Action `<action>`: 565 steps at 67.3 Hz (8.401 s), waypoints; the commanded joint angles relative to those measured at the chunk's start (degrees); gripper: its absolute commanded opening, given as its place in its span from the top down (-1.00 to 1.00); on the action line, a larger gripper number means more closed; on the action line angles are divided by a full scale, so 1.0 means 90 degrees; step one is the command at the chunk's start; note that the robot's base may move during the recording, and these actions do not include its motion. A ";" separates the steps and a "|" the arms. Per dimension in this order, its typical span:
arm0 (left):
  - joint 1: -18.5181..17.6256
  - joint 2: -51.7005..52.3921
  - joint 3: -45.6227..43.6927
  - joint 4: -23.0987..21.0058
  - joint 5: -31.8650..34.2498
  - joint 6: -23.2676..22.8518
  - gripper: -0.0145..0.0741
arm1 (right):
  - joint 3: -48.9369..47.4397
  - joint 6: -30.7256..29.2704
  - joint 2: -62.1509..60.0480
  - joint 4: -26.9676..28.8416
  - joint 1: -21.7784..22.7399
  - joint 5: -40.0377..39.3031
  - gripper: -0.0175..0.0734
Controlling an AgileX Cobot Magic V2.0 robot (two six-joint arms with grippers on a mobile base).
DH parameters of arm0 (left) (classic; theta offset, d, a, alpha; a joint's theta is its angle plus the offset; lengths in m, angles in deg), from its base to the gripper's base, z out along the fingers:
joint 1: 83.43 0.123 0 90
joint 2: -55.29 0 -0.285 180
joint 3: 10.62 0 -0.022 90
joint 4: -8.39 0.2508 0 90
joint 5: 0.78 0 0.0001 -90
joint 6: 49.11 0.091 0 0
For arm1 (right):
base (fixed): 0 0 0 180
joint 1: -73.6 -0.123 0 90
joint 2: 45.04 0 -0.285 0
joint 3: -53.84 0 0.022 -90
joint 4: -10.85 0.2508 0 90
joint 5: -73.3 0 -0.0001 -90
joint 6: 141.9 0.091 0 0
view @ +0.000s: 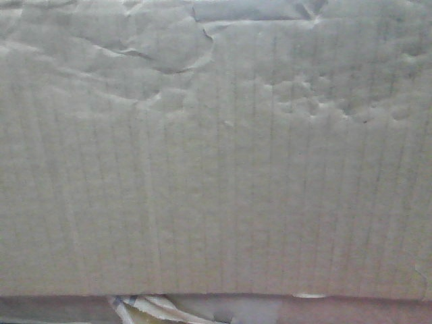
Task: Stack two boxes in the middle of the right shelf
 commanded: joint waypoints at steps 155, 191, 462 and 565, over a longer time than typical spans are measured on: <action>0.0085 -0.0548 -0.0743 0.0015 0.0015 0.0365 0.01 | -0.4588 0.3100 0.6822 -0.0584 -0.2759 0.5513 0.03; 0.0238 -0.0558 -0.0743 0.0041 0.0015 0.0365 0.01 | -0.4296 0.3100 0.6921 -0.0658 -0.2759 0.5513 0.03; 0.0225 -0.0002 -0.3461 0.2781 0.0752 -0.0363 0.92 | -0.7240 0.4298 0.7125 -0.3639 -0.3502 0.3699 0.97; 0.0225 -0.0002 -0.3461 0.2781 0.0752 -0.0363 0.92 | -0.7240 0.4298 0.7125 -0.3639 -0.3502 0.3681 0.97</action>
